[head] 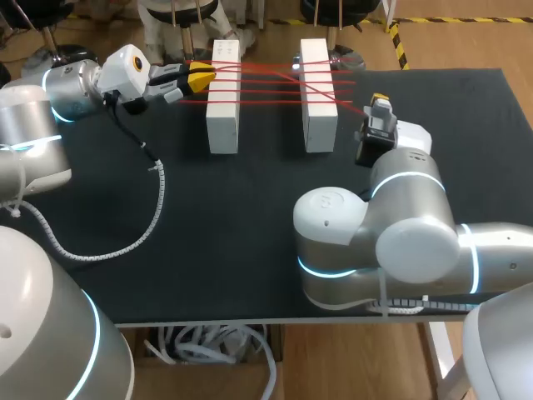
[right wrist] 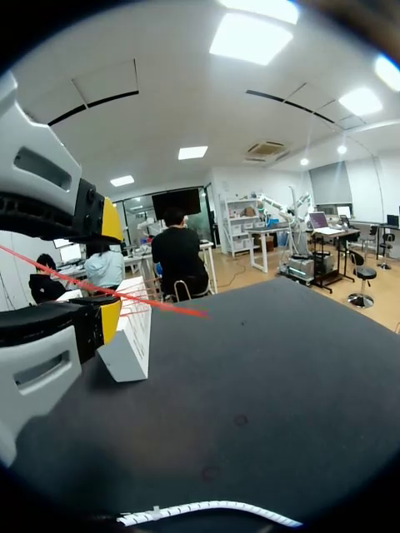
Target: Grab the tape and strap the tape.
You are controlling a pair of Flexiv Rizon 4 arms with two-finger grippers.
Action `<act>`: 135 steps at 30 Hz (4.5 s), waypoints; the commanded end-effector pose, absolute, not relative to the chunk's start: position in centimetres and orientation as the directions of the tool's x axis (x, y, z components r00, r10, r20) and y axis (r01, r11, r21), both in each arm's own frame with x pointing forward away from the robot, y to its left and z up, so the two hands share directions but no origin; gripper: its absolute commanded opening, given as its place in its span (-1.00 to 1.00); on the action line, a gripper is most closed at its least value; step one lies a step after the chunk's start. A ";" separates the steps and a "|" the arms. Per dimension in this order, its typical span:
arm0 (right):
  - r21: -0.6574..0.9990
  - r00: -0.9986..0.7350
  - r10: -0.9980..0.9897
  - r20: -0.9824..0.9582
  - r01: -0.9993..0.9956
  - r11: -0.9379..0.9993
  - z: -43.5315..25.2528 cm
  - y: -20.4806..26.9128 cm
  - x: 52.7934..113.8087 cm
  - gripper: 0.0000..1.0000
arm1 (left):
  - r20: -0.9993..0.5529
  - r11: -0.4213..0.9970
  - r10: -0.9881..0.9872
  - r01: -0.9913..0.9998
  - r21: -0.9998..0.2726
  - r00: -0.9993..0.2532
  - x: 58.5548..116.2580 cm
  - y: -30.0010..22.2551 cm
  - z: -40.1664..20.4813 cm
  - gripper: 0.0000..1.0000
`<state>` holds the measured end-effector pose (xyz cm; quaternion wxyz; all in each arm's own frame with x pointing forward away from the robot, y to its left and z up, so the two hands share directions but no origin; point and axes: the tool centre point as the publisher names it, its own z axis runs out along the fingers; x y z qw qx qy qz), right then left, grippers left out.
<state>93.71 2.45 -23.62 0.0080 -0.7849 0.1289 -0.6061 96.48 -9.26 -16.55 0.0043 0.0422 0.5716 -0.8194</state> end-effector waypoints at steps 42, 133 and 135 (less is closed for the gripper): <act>0.208 0.357 0.201 0.912 0.020 -0.978 -21.6 2.3 93.3 -1.00 | -0.074 -0.348 0.045 0.054 -0.936 -0.996 96.6 -9.2 -16.6 -1.00; 0.642 -0.161 0.644 0.748 -0.067 -0.763 -18.6 4.2 92.1 -1.00 | -0.074 0.942 -0.005 0.020 -0.334 -0.997 93.4 -14.0 -18.5 -1.00; 0.672 -0.226 0.676 0.702 -0.107 -0.733 -18.4 4.1 92.4 -1.00 | -0.074 0.942 -0.005 0.020 -0.334 -0.997 93.4 -14.0 -18.5 -1.00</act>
